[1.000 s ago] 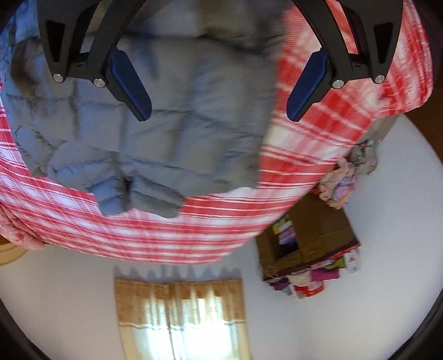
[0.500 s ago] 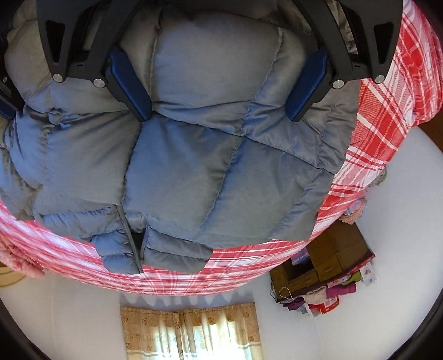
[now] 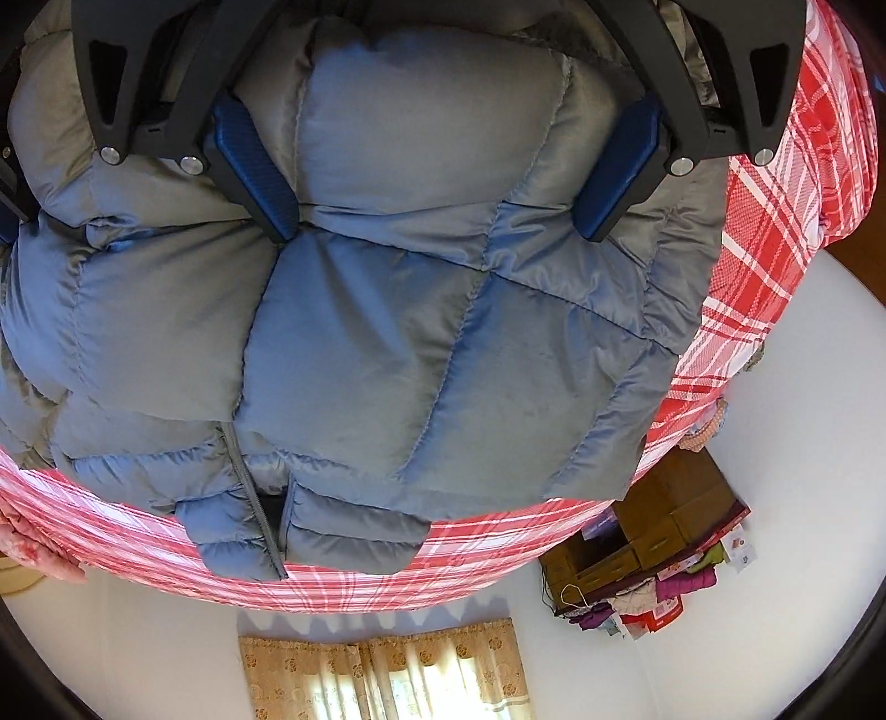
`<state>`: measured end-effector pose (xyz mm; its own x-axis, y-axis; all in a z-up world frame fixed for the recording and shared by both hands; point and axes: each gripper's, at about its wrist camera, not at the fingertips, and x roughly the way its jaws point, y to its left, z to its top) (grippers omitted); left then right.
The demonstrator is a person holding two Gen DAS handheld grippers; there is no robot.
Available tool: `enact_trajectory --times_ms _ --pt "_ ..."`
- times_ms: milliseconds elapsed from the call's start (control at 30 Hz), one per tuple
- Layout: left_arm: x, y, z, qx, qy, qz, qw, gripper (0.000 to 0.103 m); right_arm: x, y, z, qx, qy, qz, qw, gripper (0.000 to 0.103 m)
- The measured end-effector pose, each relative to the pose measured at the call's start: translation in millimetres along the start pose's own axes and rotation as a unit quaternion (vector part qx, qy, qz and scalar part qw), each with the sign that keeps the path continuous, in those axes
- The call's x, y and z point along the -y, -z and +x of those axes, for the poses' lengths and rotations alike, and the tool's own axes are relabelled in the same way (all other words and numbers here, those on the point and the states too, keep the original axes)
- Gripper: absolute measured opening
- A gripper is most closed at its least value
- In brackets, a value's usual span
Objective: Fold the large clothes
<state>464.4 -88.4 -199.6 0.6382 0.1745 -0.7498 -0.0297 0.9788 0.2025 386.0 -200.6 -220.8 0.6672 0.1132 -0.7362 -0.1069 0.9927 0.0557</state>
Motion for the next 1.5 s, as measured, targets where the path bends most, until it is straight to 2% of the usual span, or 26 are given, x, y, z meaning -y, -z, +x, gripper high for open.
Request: enact_trajectory --times_ms 100,133,233,300,333,367,467,567,700,900,1133,1500 --pt "-3 -9 -8 -0.011 -0.001 0.013 0.9999 0.101 1 -4 -5 -0.009 -0.004 -0.007 1.0 0.027" --pt "-9 -13 -24 0.006 0.002 0.013 0.9999 0.101 2 -6 -9 -0.009 -0.005 -0.006 1.0 0.027" --pt "-31 -34 -67 0.08 0.006 0.017 0.9966 0.101 14 -22 -45 0.041 -0.001 0.005 0.999 0.03" --pt "-49 -56 -76 0.111 -0.015 0.001 0.9937 0.101 28 -45 -62 0.071 0.014 0.033 0.997 0.03" --pt "-57 -64 -74 0.114 -0.024 -0.01 0.9931 0.101 35 -57 -62 0.074 0.026 0.054 0.995 0.03" --pt "-69 -76 -65 0.114 -0.041 -0.033 0.9921 0.101 40 -66 -59 0.073 0.042 0.071 0.994 0.035" --pt "-95 -97 -21 0.069 -0.075 -0.098 0.9899 0.101 63 -87 -34 0.062 0.08 0.139 0.985 0.052" --pt "-109 -100 23 0.022 -0.063 -0.142 0.9876 0.101 79 -92 9 0.017 0.099 0.176 0.979 0.052" --pt "-91 -82 63 -0.019 -0.073 -0.126 0.9891 0.101 95 -73 39 -0.003 0.111 0.188 0.976 0.051" --pt "-81 -67 78 -0.017 -0.08 -0.113 0.9902 0.101 96 -63 45 0.008 0.116 0.173 0.978 0.051" --pt "-66 -68 77 -0.007 -0.128 -0.08 0.9884 0.102 91 -61 49 0.007 0.129 0.162 0.978 0.051" --pt "-70 -67 80 -0.009 -0.12 -0.086 0.989 0.102 86 -60 53 0.001 0.141 0.149 0.979 0.051"
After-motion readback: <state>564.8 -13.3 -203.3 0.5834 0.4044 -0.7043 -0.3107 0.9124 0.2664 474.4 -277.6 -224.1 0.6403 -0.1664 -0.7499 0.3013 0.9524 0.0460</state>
